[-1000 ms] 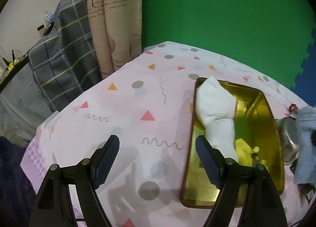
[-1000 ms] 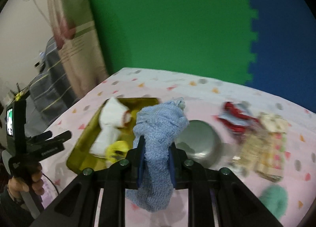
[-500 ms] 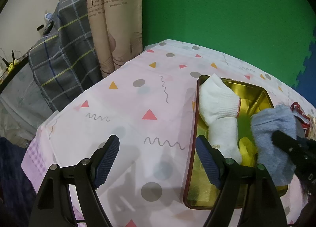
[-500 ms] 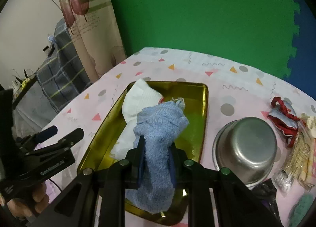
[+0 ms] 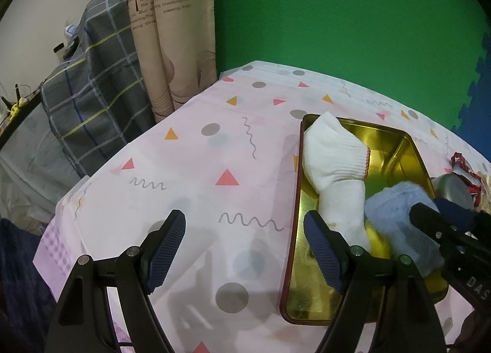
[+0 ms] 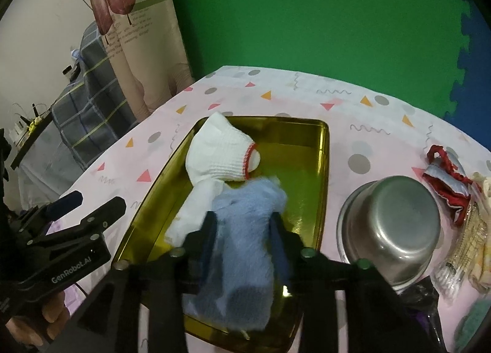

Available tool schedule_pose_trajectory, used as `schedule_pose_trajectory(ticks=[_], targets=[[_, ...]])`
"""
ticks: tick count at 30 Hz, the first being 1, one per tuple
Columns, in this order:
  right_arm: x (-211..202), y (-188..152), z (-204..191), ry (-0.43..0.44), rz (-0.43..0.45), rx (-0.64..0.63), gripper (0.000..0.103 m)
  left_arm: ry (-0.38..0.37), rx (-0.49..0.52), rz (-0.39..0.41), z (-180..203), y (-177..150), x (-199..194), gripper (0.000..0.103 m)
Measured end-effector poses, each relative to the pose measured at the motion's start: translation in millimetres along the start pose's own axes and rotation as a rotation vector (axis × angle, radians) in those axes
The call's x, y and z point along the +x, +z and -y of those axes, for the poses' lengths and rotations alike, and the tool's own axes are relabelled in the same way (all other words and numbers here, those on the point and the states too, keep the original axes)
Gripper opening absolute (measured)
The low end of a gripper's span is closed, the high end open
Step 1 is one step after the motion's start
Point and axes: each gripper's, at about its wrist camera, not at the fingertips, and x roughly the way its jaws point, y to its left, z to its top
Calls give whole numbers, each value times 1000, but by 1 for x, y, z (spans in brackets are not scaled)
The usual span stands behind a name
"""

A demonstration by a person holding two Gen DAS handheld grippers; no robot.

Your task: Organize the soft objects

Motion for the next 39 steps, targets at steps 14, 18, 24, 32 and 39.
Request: schedule_pose_trajectory(ticks=[14, 18, 24, 32, 39], targets=[[-63, -16, 28, -24, 74, 34, 51, 12, 18, 9, 7, 1, 0, 77], [-96, -28, 58, -67, 99, 75, 51, 18, 41, 17, 13, -1, -2, 77], [-144, -53, 126, -203, 124, 157, 51, 3, 77, 29, 22, -4, -7, 77], [-180, -111, 222, -383, 79, 309, 51, -15, 121, 38, 37, -7, -13, 77], [-172, -146, 254, -409, 26, 354, 51, -45, 124, 32, 47, -9, -21, 77]])
